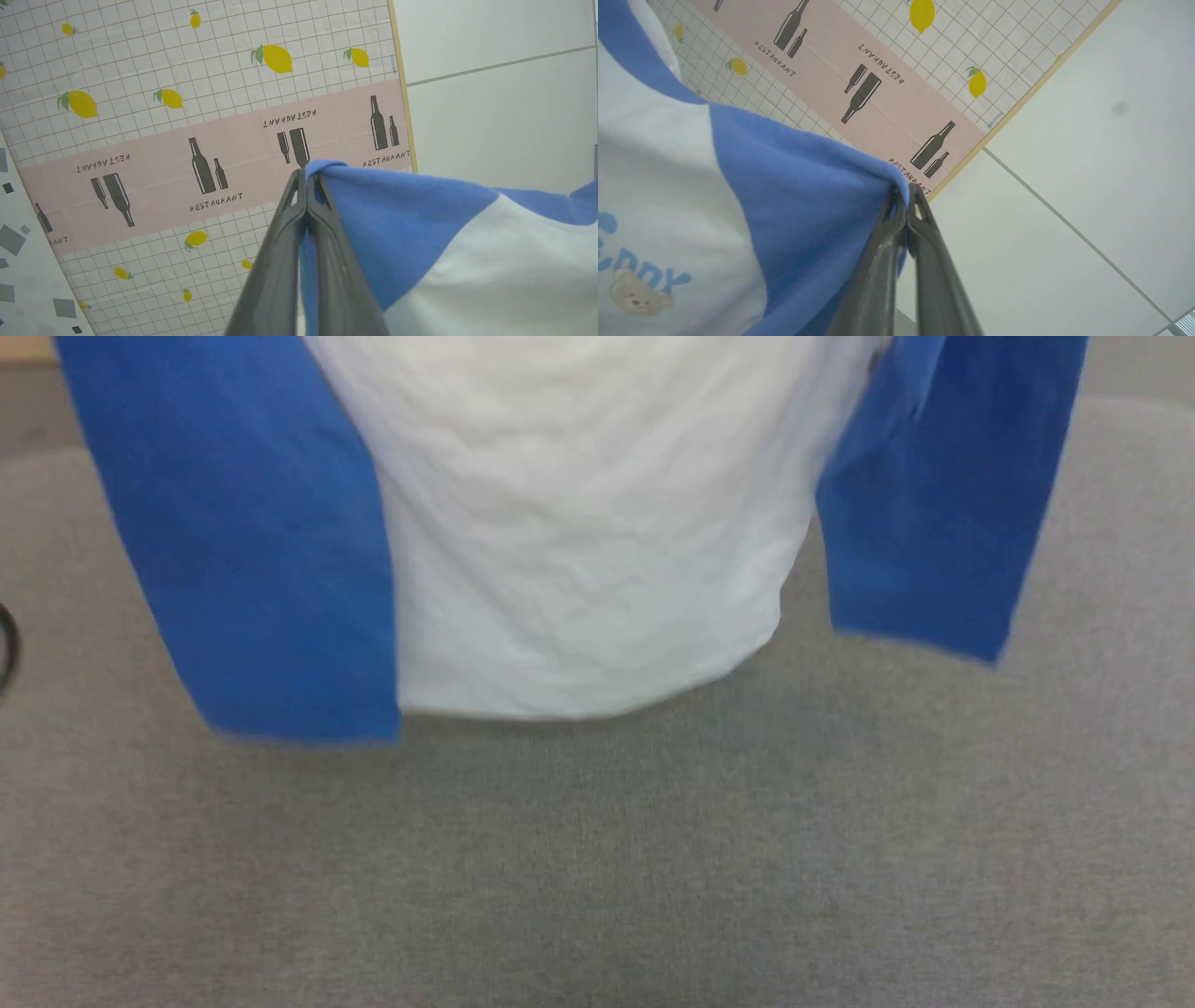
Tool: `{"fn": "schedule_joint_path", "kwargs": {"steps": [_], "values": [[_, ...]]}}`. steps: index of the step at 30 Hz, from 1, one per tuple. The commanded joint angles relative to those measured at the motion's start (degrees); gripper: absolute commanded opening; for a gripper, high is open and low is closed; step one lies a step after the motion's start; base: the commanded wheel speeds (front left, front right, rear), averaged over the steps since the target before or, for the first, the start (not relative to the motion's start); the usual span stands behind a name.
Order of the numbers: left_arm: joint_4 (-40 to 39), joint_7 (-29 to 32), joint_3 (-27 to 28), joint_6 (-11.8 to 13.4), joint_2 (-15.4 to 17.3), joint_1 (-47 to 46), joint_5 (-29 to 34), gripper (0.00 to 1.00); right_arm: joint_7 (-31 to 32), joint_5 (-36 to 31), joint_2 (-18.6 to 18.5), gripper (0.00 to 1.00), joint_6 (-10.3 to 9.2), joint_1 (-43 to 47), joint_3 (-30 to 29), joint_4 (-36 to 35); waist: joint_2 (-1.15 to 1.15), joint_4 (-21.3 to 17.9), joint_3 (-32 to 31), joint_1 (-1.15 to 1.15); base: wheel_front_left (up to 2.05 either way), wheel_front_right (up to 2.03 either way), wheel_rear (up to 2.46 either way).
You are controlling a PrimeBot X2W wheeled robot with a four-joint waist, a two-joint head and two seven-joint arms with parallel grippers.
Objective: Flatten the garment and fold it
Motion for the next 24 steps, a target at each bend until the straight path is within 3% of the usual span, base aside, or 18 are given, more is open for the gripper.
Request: {"fn": "schedule_joint_path", "kwargs": {"steps": [1, 14, 24], "values": [[1.43, -0.77, 0.47, -0.01, -0.92, -3.49, 1.05, 0.00, -0.25, -1.22, 0.56, 0.00, -0.11, -3.85, 0.65, 1.96, 0.00, -0.48, 9.59, 0.00, 0.00, 0.00, 0.00], [17.15, -17.10, 2.35, -0.97, -7.95, -22.96, 8.06, 0.00, -9.80, -13.17, 3.98, 0.00, -0.11, -28.38, 4.21, 20.83, 0.00, 1.35, 22.06, 0.00, 0.00, 0.00, 0.00], [24.26, -30.25, 1.32, -5.32, -8.16, -22.84, 10.37, 0.00, -18.20, -19.65, 3.02, 0.00, -0.11, -29.55, 4.96, 28.31, 0.00, 3.04, 27.54, 0.00, 0.00, 0.00, 0.00]]}}
